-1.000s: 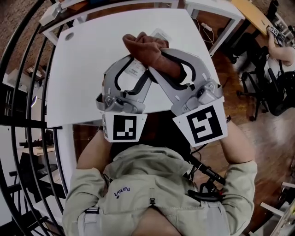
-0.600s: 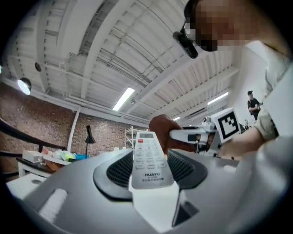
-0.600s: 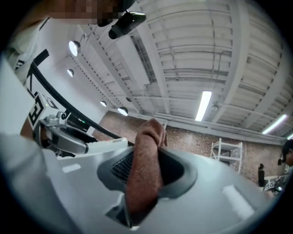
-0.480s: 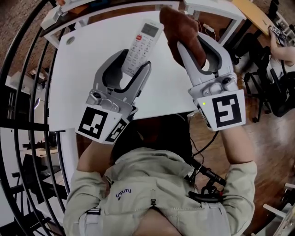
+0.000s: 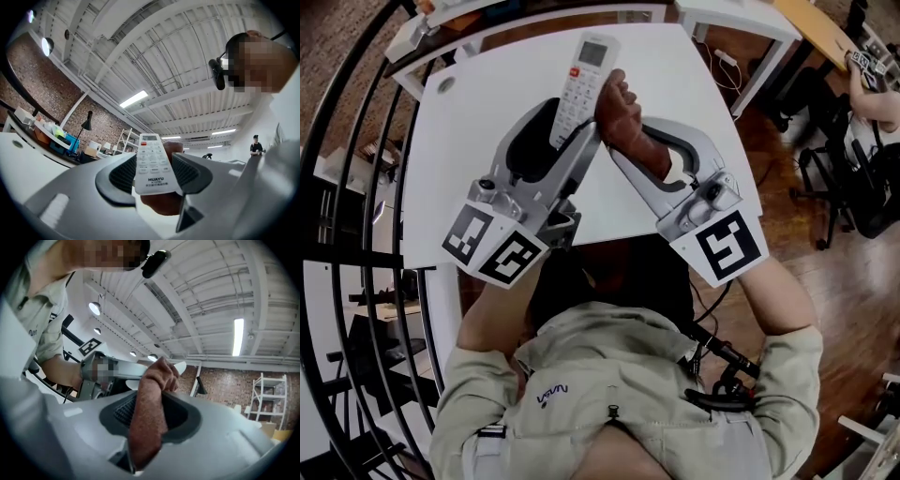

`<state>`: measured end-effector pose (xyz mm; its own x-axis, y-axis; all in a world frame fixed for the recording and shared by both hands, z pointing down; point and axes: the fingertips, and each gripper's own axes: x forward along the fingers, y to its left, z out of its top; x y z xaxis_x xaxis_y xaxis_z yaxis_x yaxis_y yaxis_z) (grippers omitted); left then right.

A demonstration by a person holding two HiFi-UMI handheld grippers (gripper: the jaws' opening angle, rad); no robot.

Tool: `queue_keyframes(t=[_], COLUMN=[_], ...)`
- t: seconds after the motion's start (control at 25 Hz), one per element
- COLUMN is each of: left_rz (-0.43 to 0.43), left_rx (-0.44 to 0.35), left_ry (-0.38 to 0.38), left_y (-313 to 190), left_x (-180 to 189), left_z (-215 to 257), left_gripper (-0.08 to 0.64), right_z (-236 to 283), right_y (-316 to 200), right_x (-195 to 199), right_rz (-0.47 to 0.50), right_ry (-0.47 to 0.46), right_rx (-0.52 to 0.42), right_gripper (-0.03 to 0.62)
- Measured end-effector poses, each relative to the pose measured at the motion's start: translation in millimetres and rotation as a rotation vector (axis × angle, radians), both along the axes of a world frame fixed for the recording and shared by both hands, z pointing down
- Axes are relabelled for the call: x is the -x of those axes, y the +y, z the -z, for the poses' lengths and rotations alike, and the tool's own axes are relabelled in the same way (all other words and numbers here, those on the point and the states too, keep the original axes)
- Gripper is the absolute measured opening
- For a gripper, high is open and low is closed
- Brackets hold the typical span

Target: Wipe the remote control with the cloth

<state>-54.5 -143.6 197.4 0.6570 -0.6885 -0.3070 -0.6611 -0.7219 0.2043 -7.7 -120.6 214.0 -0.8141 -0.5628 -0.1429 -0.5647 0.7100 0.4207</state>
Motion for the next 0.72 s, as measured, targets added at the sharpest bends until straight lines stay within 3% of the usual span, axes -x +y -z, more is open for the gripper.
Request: queue_keyframes(t=[0.44, 0.52, 0.72], left_rz=[-0.160, -0.170, -0.212], left_rx=[0.081, 0.085, 0.089], left_ry=[0.149, 0.166, 0.175], left_y=[3, 3, 10], left_x=[2, 2, -7], left_z=[-2, 0, 1], left_gripper=[0.242, 0.242, 0.242], right_z=[-9, -3, 35], right_y=[10, 2, -43], right_x=[4, -5, -43], right_rz=[0.178, 0.148, -0.080], right_ry=[0.030, 0.029, -0.057], right_rx=[0.089, 0.080, -0.018], right_gripper=[0.123, 0.124, 0.124])
